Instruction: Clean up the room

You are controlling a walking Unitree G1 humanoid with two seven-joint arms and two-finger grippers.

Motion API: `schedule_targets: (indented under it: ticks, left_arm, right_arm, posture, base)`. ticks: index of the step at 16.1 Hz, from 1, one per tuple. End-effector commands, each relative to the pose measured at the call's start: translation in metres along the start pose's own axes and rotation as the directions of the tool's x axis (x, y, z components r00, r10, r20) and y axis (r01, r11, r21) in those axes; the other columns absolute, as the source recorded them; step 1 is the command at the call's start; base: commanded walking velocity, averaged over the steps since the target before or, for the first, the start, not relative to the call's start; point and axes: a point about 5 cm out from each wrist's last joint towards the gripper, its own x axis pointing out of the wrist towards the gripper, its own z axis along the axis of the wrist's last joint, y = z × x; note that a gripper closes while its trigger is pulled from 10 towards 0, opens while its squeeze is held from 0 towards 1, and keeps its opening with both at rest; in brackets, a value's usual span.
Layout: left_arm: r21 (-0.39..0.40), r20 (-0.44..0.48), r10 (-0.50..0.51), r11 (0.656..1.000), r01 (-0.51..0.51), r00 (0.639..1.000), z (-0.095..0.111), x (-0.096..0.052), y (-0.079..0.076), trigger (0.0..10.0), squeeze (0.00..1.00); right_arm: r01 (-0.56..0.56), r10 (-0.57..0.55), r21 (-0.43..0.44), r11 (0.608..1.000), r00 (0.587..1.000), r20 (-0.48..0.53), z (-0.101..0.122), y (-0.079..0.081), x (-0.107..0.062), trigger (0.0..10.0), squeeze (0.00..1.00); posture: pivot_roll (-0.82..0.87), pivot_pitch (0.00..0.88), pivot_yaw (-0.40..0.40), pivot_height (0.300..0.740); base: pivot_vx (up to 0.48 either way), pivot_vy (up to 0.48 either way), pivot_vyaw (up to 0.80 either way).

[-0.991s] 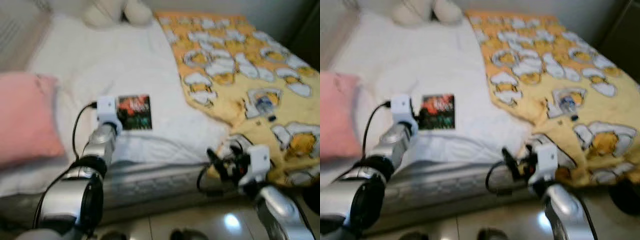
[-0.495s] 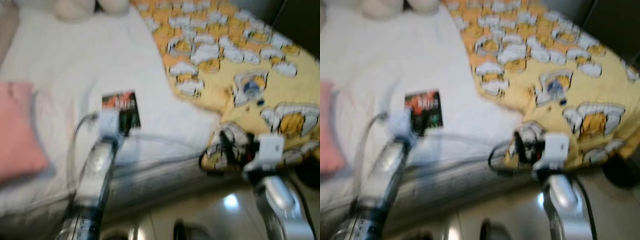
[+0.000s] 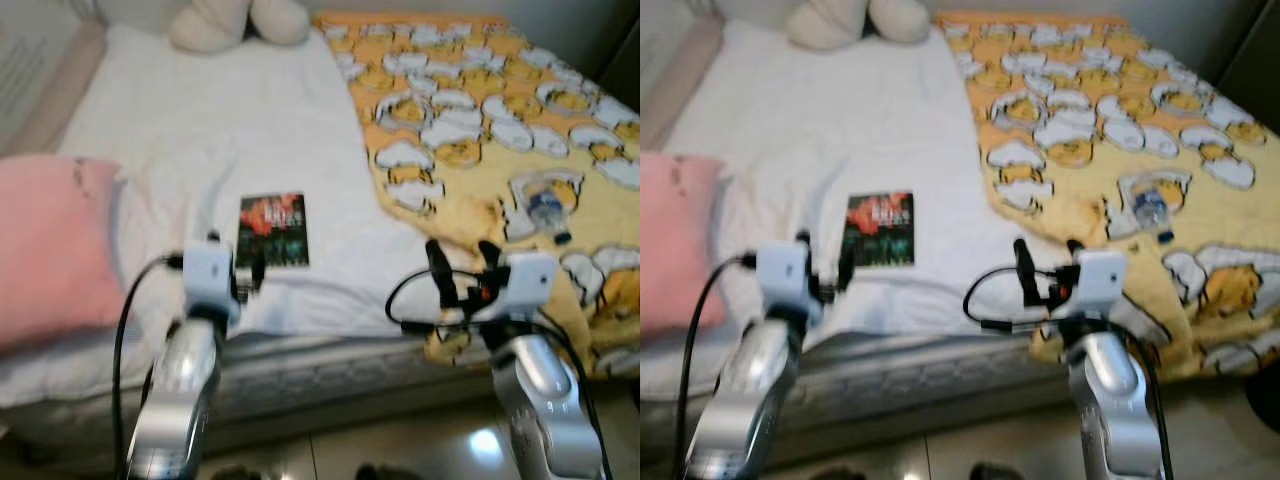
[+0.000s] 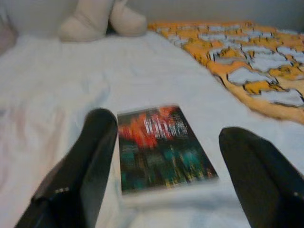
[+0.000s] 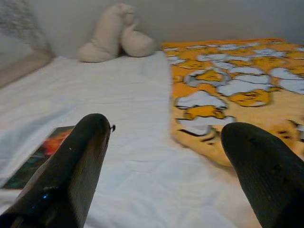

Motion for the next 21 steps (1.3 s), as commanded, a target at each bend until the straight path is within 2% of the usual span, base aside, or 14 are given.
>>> schedule_targets:
  ticks: [1, 2, 3, 6, 9, 17, 19, 21]
  left_arm:
    - [-0.013, 0.002, -0.032, 0.999, 0.032, 0.999, 0.003, -0.001, -0.009, 10.0, 1.0]
    - [0.003, 0.056, -0.05, 0.999, 0.05, 0.997, 0.012, 0.01, -0.01, 10.0, 0.0]
    - [0.004, 0.084, -0.032, 1.0, 0.031, 0.996, 0.02, 0.022, -0.008, 10.0, 0.0]
    - [-0.004, 0.056, -0.026, 1.0, 0.026, 0.998, 0.021, 0.027, -0.011, 10.0, 0.0]
    - [-0.011, 0.065, -0.056, 0.998, 0.057, 0.996, 0.025, 0.038, -0.013, 10.0, 0.0]
    - [-0.014, 0.057, -0.134, 0.991, 0.135, 0.989, 0.026, 0.047, -0.025, 10.0, 0.0]
    - [-0.007, 0.054, -0.115, 0.993, 0.115, 0.992, 0.027, 0.051, -0.022, 10.0, 0.0]
    - [0.002, 0.062, -0.104, 0.995, 0.105, 0.993, 0.033, 0.056, -0.016, 10.0, 0.0]
  right_arm:
    - [-0.038, 0.038, 0.0, 0.999, 0.999, 0.015, 0.003, 0.002, 0.004, 10.0, 0.0]
    - [-0.073, 0.073, -0.017, 0.997, 0.997, -0.015, -0.001, 0.004, 0.01, 10.0, 0.0]
    - [-0.103, 0.102, -0.047, 0.994, 0.994, -0.037, -0.005, 0.004, 0.017, 10.0, 0.0]
    - [-0.036, 0.036, 0.002, 0.999, 0.999, -0.021, -0.007, -0.002, 0.021, 10.0, 0.0]
    - [-0.034, 0.034, 0.0, 0.999, 0.999, -0.021, -0.008, -0.003, 0.022, 10.0, 0.0]
    - [-0.014, 0.014, -0.009, 1.0, 1.0, -0.011, -0.009, -0.005, 0.019, 10.0, 0.0]
    - [-0.016, 0.016, 0.007, 1.0, 1.0, -0.026, -0.012, -0.003, 0.02, 10.0, 0.0]
    - [0.002, 0.002, 0.058, 0.998, 0.998, -0.066, -0.018, -0.003, 0.024, 10.0, 0.0]
  posture:
    - [-0.06, 0.0, -0.037, 0.74]
    - [-0.06, 0.0, -0.045, 0.74]
    - [-0.06, 0.0, -0.043, 0.74]
    - [-0.08, 0.0, -0.029, 0.74]
    - [-0.1, 0.0, -0.012, 0.74]
    - [-0.13, 0.0, 0.016, 0.74]
    - [-0.14, 0.0, 0.019, 0.74]
    - [-0.13, 0.0, 0.028, 0.74]
  base:
    - [0.0, 0.0, 0.0]
    - [0.0, 0.0, 0.0]
    - [0.472, 0.0, 0.0]
    - [0.472, 0.0, 0.63]
    - [0.472, 0.0, 0.0]
    - [0.473, 0.0, 0.0]
    - [0.0, 0.0, 0.0]
    - [0.0, 0.0, 0.0]
